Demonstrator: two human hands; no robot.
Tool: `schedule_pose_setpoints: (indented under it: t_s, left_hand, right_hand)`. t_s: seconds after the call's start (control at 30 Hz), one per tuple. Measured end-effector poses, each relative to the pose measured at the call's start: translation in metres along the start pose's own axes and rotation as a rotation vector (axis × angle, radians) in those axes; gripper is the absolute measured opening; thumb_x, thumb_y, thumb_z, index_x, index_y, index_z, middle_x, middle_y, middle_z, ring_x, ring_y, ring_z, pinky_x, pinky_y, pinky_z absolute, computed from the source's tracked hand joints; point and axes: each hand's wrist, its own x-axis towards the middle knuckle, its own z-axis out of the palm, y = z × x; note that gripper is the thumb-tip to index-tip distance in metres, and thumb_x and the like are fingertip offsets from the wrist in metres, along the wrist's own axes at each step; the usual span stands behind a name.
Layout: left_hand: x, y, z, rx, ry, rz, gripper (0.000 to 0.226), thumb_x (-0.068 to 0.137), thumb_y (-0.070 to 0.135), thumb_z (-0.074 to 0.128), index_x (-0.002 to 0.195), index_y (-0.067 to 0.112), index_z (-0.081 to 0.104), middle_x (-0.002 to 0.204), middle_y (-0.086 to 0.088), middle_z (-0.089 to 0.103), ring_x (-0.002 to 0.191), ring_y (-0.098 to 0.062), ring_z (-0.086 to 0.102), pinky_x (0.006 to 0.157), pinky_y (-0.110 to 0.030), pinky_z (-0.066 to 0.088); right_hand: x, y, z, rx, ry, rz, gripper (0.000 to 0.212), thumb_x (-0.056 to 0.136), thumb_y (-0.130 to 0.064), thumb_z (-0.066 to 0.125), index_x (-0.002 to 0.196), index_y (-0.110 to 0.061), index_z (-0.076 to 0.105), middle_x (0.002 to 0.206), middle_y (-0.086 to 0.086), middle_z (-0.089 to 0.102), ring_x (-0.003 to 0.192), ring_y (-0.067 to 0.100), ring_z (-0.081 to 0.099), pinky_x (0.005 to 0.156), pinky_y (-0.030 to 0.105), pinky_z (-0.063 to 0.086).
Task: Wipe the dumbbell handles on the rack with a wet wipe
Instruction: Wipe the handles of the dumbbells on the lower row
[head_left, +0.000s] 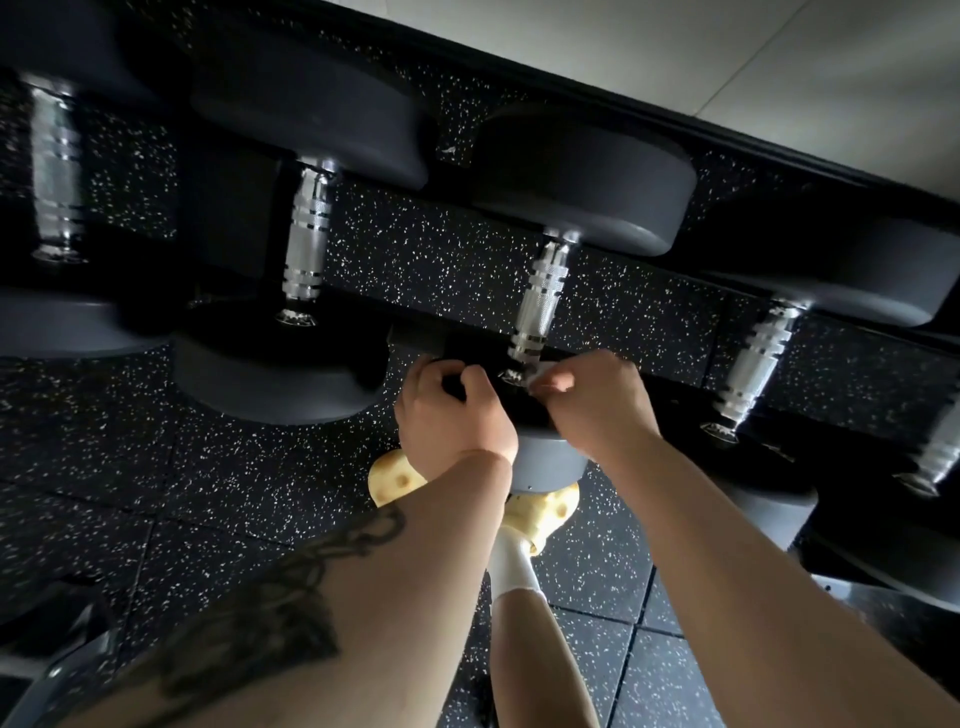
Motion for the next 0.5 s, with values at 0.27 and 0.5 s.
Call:
schedule_pose_setpoints:
  t_s: [0.27, 0.5]
  left_hand:
    - [0.001, 0.002, -0.001, -0.019, 0.017, 0.003, 0.040, 0.069, 0.038, 0.036, 0.085, 0.023, 0.069, 0.126, 0.011, 0.059, 0.113, -0.018, 0.050, 0.090, -0.035, 0.042]
    - [0.003, 0.004, -0.006, 0.061, -0.068, -0.030, 0.040, 0.073, 0.040, 0.036, 0.089, 0.023, 0.068, 0.123, 0.006, 0.057, 0.109, -0.023, 0.052, 0.093, -0.040, 0.043]
  right_hand:
    - [-0.002, -0.009, -0.004, 0.115, -0.150, -0.100, 0.012, 0.081, -0.032, 0.071, 0.081, -0.044, 0.071, 0.094, -0.013, 0.071, 0.083, 0.004, 0.063, 0.059, 0.013, 0.046]
    - [-0.009, -0.004, -0.004, -0.023, -0.007, 0.034, 0.020, 0.085, -0.019, 0.062, 0.092, -0.035, 0.073, 0.086, -0.003, 0.070, 0.065, 0.015, 0.063, 0.049, 0.021, 0.044]
